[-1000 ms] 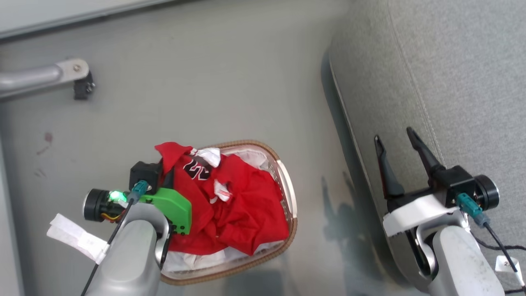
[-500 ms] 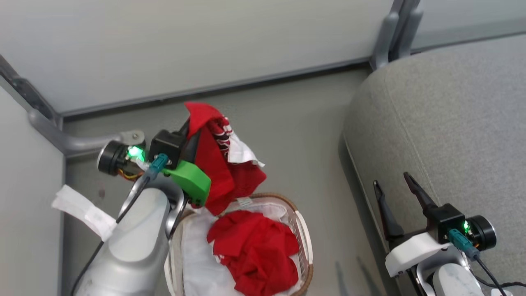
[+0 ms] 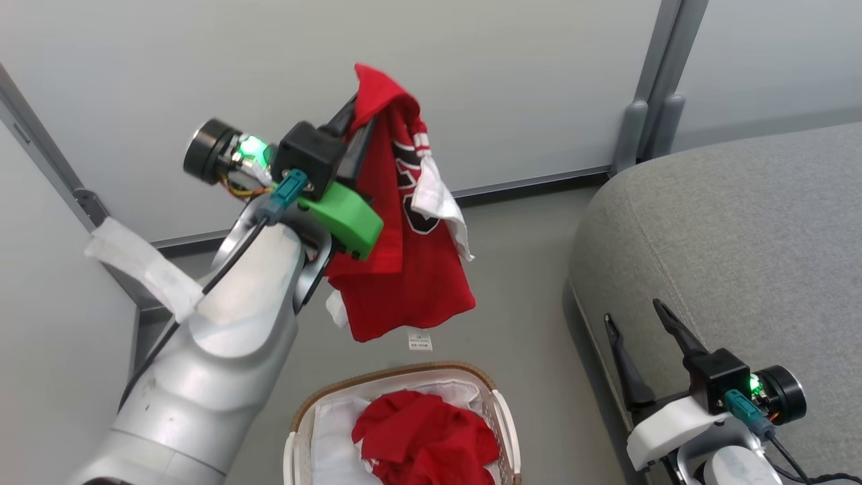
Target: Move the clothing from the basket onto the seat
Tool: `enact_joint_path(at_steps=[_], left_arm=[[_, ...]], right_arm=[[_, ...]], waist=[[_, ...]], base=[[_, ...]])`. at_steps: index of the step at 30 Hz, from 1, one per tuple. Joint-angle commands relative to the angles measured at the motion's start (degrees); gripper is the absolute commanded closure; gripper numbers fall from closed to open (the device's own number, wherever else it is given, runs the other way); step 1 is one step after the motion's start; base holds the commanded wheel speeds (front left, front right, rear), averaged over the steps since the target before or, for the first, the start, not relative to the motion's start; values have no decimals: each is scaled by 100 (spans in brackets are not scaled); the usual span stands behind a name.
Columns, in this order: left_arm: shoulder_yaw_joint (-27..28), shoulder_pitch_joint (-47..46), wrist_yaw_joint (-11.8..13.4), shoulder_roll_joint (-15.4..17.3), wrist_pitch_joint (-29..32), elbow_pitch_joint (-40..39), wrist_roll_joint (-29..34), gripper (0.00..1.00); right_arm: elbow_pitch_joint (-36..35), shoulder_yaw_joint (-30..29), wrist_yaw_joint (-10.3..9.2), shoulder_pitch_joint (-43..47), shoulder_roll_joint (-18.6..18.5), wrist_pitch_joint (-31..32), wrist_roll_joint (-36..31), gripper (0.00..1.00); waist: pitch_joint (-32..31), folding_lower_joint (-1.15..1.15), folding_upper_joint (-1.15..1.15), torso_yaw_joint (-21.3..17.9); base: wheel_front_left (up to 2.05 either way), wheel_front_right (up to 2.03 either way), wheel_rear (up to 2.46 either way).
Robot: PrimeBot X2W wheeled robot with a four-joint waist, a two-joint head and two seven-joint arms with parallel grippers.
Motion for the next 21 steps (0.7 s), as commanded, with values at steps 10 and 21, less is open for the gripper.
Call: enact_joint_path(at_steps=[10,21], left_arm=[[-415,-891,-24,-15,10,-212,-271,100],[-887,-1250,-21,-166,4,-465,-532,100]], right_arm=[[86,680,-6,-150,-24,-28,142,0],[617,1375,-6,-761,-27,-28,836,0]], waist=[[-7,1,0,92],[14,1,0,292]], base=[[0,0,0],[0,0,0]])
